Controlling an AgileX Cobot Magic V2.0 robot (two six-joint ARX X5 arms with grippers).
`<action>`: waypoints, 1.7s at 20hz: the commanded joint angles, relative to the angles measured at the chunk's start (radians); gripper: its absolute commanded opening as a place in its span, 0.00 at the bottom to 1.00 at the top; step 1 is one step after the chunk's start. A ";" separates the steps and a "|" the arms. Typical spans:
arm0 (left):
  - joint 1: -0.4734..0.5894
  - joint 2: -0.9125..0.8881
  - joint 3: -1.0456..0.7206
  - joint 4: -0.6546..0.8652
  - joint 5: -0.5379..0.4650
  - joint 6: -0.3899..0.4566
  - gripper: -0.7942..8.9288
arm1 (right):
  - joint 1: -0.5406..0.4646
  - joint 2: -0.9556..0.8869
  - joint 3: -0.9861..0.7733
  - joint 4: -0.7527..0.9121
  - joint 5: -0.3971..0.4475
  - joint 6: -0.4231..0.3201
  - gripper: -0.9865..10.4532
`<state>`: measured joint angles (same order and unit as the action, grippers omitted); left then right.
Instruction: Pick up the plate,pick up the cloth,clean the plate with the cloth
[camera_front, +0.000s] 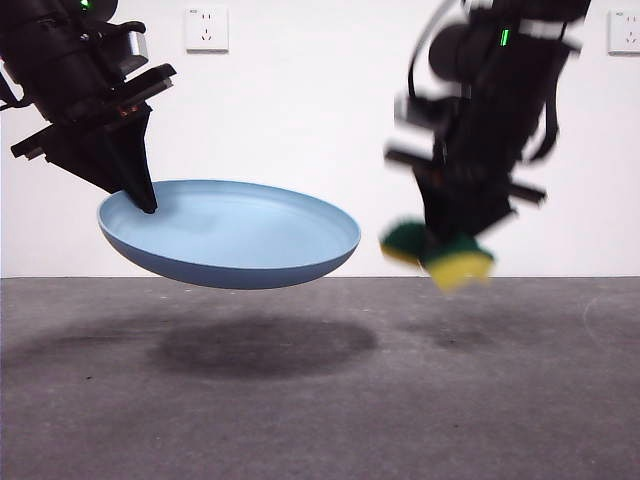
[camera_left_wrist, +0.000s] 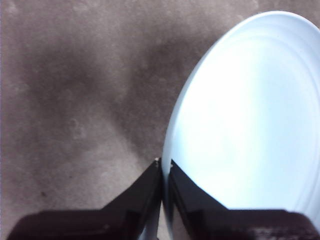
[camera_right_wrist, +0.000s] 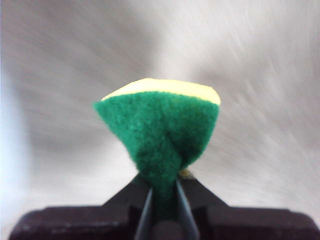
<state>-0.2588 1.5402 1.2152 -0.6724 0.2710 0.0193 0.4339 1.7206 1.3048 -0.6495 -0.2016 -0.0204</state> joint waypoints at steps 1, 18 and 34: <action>-0.004 0.001 -0.002 0.016 -0.010 0.005 0.07 | 0.029 -0.069 0.004 0.016 -0.075 0.058 0.07; -0.101 0.001 -0.002 0.145 0.211 -0.159 0.07 | 0.298 -0.067 0.004 0.195 0.095 0.110 0.07; -0.108 0.001 -0.002 0.083 0.240 -0.161 0.07 | 0.354 -0.067 0.004 0.080 0.662 0.064 0.07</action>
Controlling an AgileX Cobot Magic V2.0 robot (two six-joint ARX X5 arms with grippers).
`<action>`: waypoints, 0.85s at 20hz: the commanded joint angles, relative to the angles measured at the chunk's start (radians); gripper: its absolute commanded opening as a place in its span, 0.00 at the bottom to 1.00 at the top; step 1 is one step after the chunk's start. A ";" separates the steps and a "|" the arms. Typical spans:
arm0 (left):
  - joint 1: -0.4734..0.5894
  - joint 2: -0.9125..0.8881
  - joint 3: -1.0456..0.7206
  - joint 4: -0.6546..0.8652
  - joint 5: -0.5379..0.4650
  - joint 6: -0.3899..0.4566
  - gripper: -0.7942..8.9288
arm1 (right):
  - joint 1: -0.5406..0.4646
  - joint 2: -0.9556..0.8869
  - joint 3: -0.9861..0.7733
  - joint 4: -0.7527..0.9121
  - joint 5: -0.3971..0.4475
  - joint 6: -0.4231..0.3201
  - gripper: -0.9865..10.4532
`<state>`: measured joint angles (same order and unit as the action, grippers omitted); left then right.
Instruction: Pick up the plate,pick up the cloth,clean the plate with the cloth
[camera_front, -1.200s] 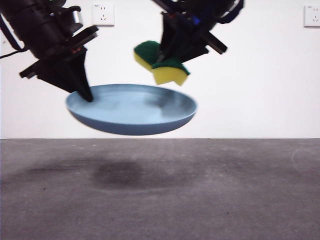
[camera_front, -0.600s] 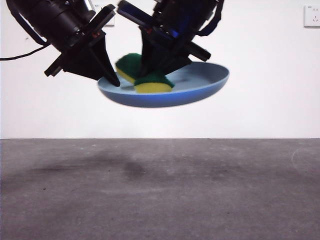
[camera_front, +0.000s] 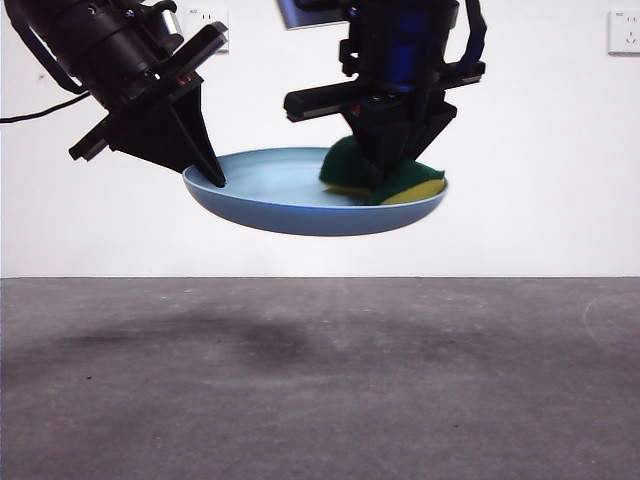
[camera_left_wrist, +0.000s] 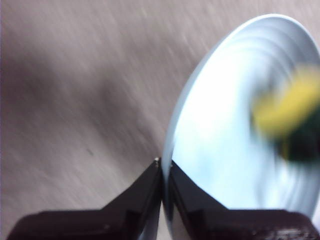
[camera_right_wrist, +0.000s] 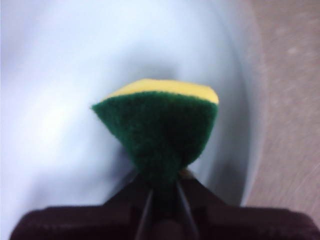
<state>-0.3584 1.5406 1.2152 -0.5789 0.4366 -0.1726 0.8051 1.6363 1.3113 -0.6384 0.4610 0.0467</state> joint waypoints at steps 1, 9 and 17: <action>-0.010 0.001 -0.002 -0.015 0.097 0.038 0.07 | -0.025 0.017 -0.003 0.105 -0.021 -0.003 0.07; -0.013 0.001 -0.002 0.030 0.172 0.035 0.07 | -0.051 0.021 -0.003 0.302 -0.406 0.042 0.07; 0.016 0.001 -0.002 0.249 0.133 -0.139 0.07 | 0.003 0.027 -0.003 0.095 -0.563 0.056 0.07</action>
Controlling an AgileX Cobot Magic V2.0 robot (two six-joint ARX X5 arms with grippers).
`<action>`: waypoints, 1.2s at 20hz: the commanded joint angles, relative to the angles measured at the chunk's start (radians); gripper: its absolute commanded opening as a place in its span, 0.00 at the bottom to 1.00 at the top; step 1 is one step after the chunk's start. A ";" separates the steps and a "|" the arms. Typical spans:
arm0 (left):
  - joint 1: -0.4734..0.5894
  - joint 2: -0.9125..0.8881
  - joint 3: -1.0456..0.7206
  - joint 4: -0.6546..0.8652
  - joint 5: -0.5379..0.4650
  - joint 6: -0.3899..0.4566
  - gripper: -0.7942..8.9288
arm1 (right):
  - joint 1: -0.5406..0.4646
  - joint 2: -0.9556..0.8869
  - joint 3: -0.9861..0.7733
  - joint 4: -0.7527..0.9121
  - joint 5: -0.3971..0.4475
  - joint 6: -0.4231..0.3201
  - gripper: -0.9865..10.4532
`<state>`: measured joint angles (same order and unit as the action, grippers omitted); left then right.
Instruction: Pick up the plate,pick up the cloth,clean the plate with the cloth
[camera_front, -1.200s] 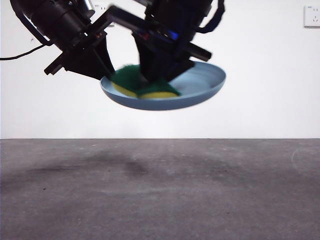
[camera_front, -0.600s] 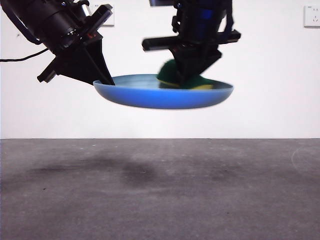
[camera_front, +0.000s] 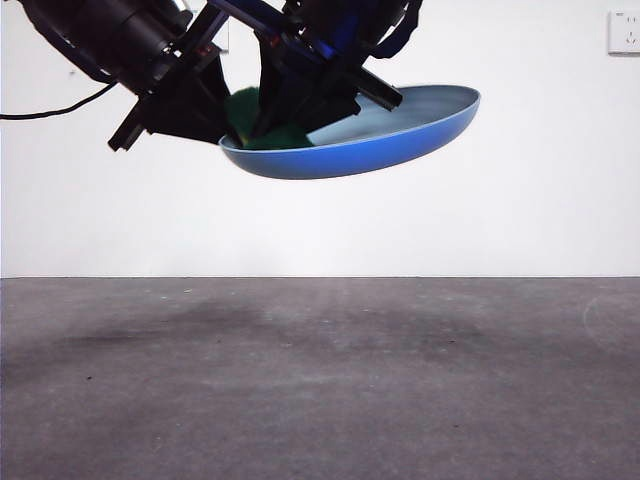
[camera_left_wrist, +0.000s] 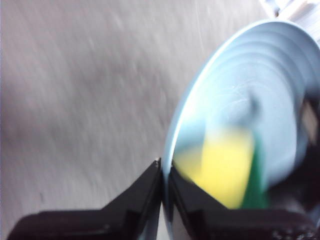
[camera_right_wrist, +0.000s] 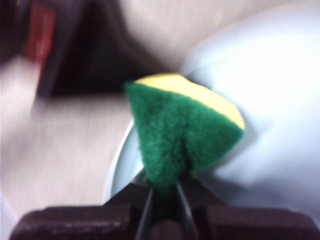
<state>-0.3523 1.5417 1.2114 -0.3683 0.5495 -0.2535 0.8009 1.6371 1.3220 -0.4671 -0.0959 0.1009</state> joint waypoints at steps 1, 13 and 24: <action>0.016 0.000 0.002 0.037 0.019 -0.059 0.07 | 0.007 0.026 -0.014 -0.132 0.004 -0.006 0.07; 0.037 0.000 0.002 -0.288 0.035 0.175 0.07 | -0.065 0.026 -0.014 -0.079 0.539 -0.046 0.07; 0.036 0.000 0.002 -0.274 -0.246 0.238 0.07 | -0.064 -0.002 -0.013 0.209 0.113 0.017 0.07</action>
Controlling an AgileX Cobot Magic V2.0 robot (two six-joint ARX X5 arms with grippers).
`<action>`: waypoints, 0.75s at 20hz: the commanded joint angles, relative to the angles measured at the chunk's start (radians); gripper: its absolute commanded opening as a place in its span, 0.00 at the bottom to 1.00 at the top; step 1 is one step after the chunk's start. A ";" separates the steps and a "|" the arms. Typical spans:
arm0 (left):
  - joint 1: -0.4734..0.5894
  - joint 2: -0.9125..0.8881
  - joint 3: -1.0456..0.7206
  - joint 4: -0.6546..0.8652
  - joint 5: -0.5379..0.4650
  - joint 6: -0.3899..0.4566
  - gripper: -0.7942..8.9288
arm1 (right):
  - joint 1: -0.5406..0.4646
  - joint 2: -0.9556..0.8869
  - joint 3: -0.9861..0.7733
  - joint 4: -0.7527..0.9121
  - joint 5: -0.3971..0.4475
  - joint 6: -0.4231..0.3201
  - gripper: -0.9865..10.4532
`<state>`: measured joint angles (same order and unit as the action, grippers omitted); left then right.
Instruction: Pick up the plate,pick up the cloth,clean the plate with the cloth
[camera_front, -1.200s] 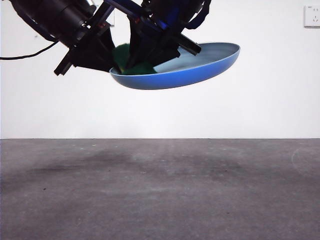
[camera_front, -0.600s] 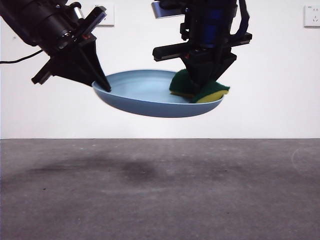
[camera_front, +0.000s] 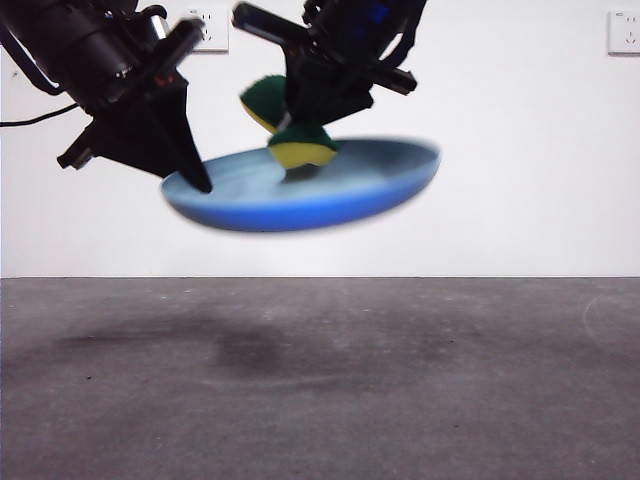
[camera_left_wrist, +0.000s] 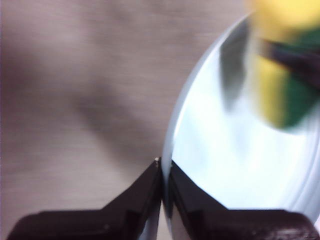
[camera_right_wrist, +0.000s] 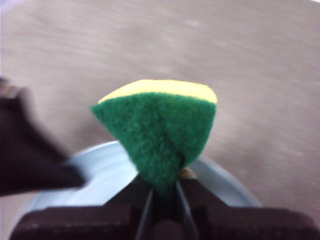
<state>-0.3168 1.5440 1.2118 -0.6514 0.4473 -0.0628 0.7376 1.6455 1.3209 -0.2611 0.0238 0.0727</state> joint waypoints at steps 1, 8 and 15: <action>0.001 0.000 0.001 0.011 -0.242 0.059 0.07 | -0.001 -0.029 -0.012 -0.003 0.005 0.051 0.07; 0.038 0.071 0.001 0.094 -0.395 0.068 0.07 | -0.002 -0.203 -0.012 -0.148 0.070 0.050 0.07; 0.064 0.208 0.001 0.111 -0.421 0.068 0.07 | -0.003 -0.340 -0.012 -0.309 0.198 0.025 0.07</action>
<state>-0.2523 1.7325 1.2160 -0.5373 0.0368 -0.0109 0.7353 1.3025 1.3178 -0.5720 0.2157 0.1062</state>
